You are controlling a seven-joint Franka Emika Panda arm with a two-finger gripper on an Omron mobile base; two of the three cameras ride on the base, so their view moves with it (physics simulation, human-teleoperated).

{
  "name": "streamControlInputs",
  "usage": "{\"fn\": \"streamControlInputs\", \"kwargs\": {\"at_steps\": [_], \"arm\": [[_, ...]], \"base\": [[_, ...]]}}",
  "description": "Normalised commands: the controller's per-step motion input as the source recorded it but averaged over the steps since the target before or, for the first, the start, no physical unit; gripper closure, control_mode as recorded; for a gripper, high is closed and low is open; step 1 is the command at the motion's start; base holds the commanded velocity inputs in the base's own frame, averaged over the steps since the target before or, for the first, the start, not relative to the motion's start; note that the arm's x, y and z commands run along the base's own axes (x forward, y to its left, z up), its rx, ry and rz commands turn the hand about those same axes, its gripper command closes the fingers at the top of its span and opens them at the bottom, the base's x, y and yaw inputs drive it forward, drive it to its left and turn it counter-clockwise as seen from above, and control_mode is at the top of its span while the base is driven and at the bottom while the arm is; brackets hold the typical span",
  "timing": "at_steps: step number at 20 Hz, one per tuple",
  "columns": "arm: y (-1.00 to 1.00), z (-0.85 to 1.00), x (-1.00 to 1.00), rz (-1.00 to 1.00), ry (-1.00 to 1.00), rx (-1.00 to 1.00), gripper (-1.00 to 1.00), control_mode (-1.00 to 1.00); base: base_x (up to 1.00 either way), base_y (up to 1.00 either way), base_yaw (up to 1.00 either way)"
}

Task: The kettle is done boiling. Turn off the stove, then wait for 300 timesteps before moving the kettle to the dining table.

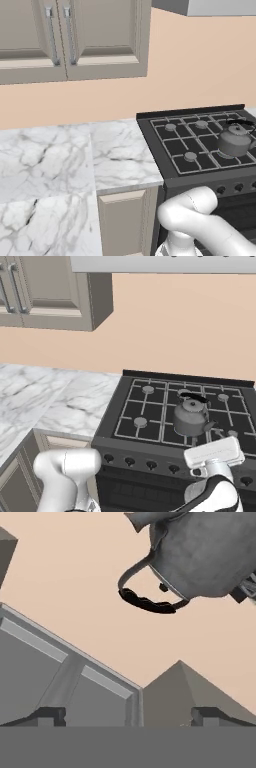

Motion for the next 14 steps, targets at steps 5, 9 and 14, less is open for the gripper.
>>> {"fn": "streamControlInputs", "kwargs": {"at_steps": [5, 9, 14], "arm": [[0.1, 0.37, 0.33, -0.01, 0.01, -0.18, -1.0, -1.0], [0.06, 0.12, 0.62, -0.05, 0.15, -0.03, -1.0, -1.0], [0.04, 0.0, 0.67, -0.09, 0.23, -0.03, -1.0, -1.0]], "base": [[0.0, 0.0, 0.0], [0.0, 0.0, 0.0], [0.0, 0.0, 0.0]]}}
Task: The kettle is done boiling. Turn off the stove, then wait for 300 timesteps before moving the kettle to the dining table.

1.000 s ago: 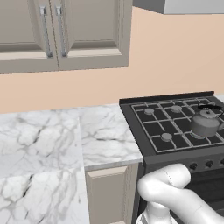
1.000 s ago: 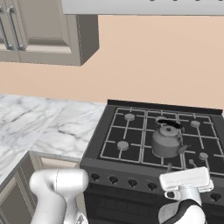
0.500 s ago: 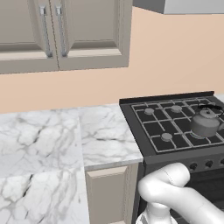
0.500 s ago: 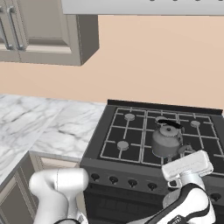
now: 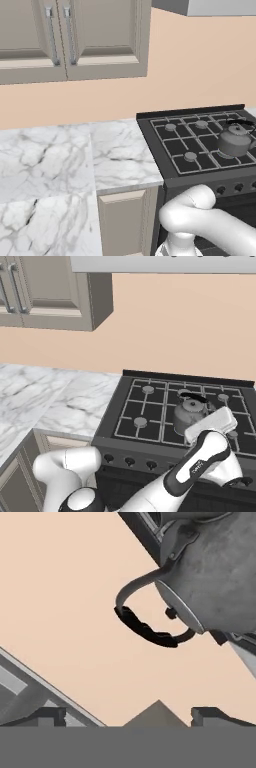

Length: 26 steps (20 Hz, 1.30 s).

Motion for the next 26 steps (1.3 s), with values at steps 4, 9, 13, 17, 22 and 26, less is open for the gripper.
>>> {"fn": "streamControlInputs", "kwargs": {"at_steps": [4, 9, 13, 17, 22, 26], "arm": [[0.0, 0.06, 0.25, 0.0, 0.07, -0.13, -1.0, -1.0], [0.0, 0.16, 0.13, 0.0, 0.09, -0.12, -1.0, -1.0], [0.0, 0.0, 0.32, 0.0, 0.23, -0.1, -1.0, -1.0], [0.0, 0.01, 0.32, 0.0, 0.28, -0.08, -1.0, -1.0], [0.0, 0.07, 0.17, 0.0, 0.23, -0.04, -1.0, -1.0], [0.0, 0.0, 0.14, 0.0, 0.24, -0.01, -1.0, -1.0]], "base": [[0.0, 0.0, 0.0], [0.0, 0.0, 0.0], [0.0, 0.0, 0.0], [0.0, 0.0, 0.0], [0.0, 0.0, 0.0], [0.0, 0.0, 0.0]]}}
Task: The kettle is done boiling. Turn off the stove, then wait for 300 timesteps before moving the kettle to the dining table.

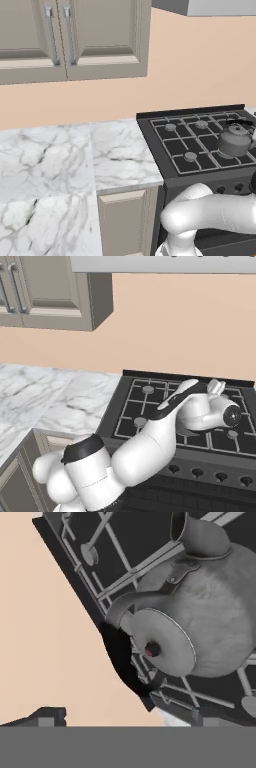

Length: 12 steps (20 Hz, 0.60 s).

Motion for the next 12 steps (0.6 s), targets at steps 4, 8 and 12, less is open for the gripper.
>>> {"fn": "streamControlInputs", "kwargs": {"at_steps": [4, 8, 12], "arm": [[-0.06, -0.12, 0.13, 0.0, 0.12, 0.0, -1.0, -1.0], [-0.08, -0.04, 0.12, 0.0, 0.1, 0.0, -1.0, -1.0], [-0.02, -0.07, 0.03, 0.0, 0.08, 0.0, -1.0, -1.0]], "base": [[0.0, 0.0, 0.0], [0.0, 0.0, 0.0], [0.0, 0.0, 0.0]]}}
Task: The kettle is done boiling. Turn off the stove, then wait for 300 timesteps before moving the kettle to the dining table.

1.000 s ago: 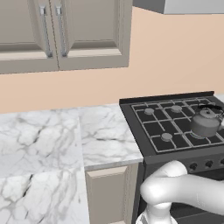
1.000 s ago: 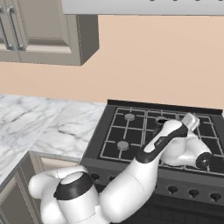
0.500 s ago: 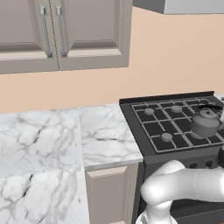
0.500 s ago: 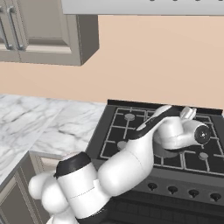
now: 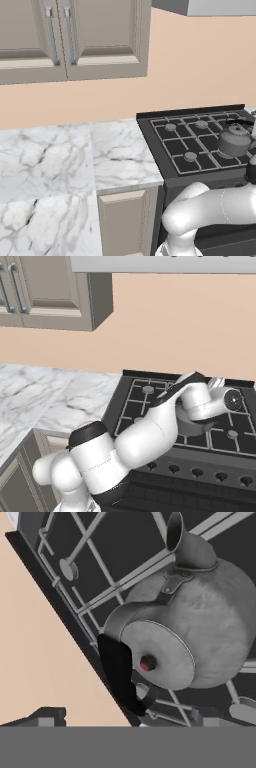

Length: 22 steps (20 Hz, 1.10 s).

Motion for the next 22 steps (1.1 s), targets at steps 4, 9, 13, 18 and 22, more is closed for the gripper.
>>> {"fn": "streamControlInputs", "kwargs": {"at_steps": [4, 9, 13, 18, 22], "arm": [[0.0, -0.04, 0.04, 0.0, 0.09, -0.01, -1.0, -1.0], [0.0, -0.08, 0.1, 0.0, 0.07, -0.02, -1.0, -1.0], [0.0, -0.15, 0.22, 0.0, 0.08, -0.05, -1.0, -1.0], [0.0, -0.12, 0.25, 0.0, 0.09, -0.04, -1.0, -1.0], [0.0, -0.08, 0.23, 0.0, 0.08, -0.03, -1.0, -1.0]], "base": [[0.0, 0.0, 0.0], [0.0, 0.0, 0.0], [0.0, 0.0, 0.0], [0.0, 0.0, 0.0], [0.0, 0.0, 0.0]]}}
